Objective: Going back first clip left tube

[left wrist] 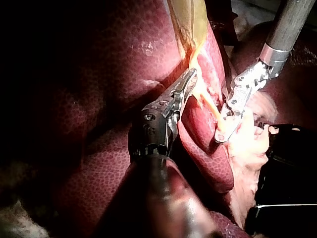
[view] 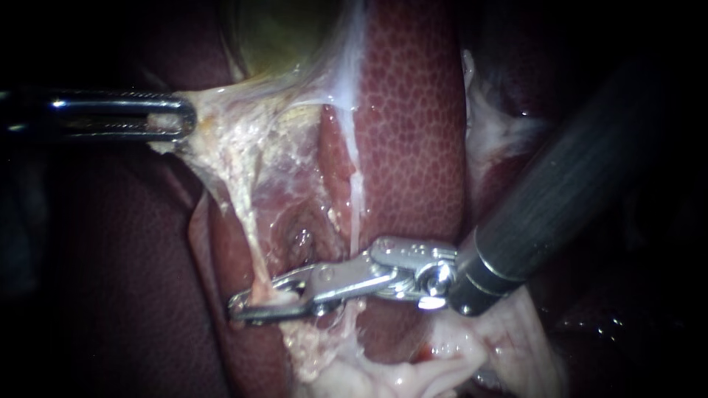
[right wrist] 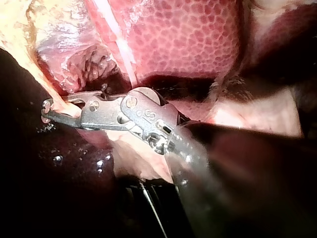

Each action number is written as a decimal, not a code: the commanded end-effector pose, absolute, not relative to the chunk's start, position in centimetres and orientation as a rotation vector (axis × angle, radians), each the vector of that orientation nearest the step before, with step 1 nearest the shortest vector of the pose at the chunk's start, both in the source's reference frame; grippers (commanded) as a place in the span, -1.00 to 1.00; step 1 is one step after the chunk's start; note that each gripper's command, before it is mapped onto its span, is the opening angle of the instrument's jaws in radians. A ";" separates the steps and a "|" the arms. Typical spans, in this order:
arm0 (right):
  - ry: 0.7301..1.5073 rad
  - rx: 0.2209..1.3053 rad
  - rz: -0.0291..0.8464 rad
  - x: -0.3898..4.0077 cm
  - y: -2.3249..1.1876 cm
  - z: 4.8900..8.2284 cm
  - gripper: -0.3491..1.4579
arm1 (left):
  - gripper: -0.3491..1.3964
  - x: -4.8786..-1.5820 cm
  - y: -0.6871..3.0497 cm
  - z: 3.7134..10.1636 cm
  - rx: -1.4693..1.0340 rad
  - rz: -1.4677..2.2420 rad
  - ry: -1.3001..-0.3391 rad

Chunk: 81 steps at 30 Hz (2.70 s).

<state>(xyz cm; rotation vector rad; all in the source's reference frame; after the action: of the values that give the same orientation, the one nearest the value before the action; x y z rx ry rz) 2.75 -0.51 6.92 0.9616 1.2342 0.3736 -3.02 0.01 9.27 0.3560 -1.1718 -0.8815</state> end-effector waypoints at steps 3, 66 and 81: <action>1.232 0.964 0.380 2.76 -0.52 6.92 -1.00 | -1.00 -3.01 0.01 9.26 0.356 -0.881 -1.172; 1.388 0.730 0.254 0.96 0.52 6.03 0.05 | -1.00 -3.02 -0.03 9.20 0.354 -0.883 -1.171; 1.381 0.704 0.228 0.77 0.54 5.73 0.05 | -1.00 -3.22 -0.13 9.40 0.341 -0.879 -1.177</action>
<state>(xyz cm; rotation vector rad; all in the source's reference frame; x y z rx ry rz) 0.77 0.55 5.72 0.7043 1.3820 0.2283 -3.25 -0.14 9.43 0.3405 -1.1776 -0.8790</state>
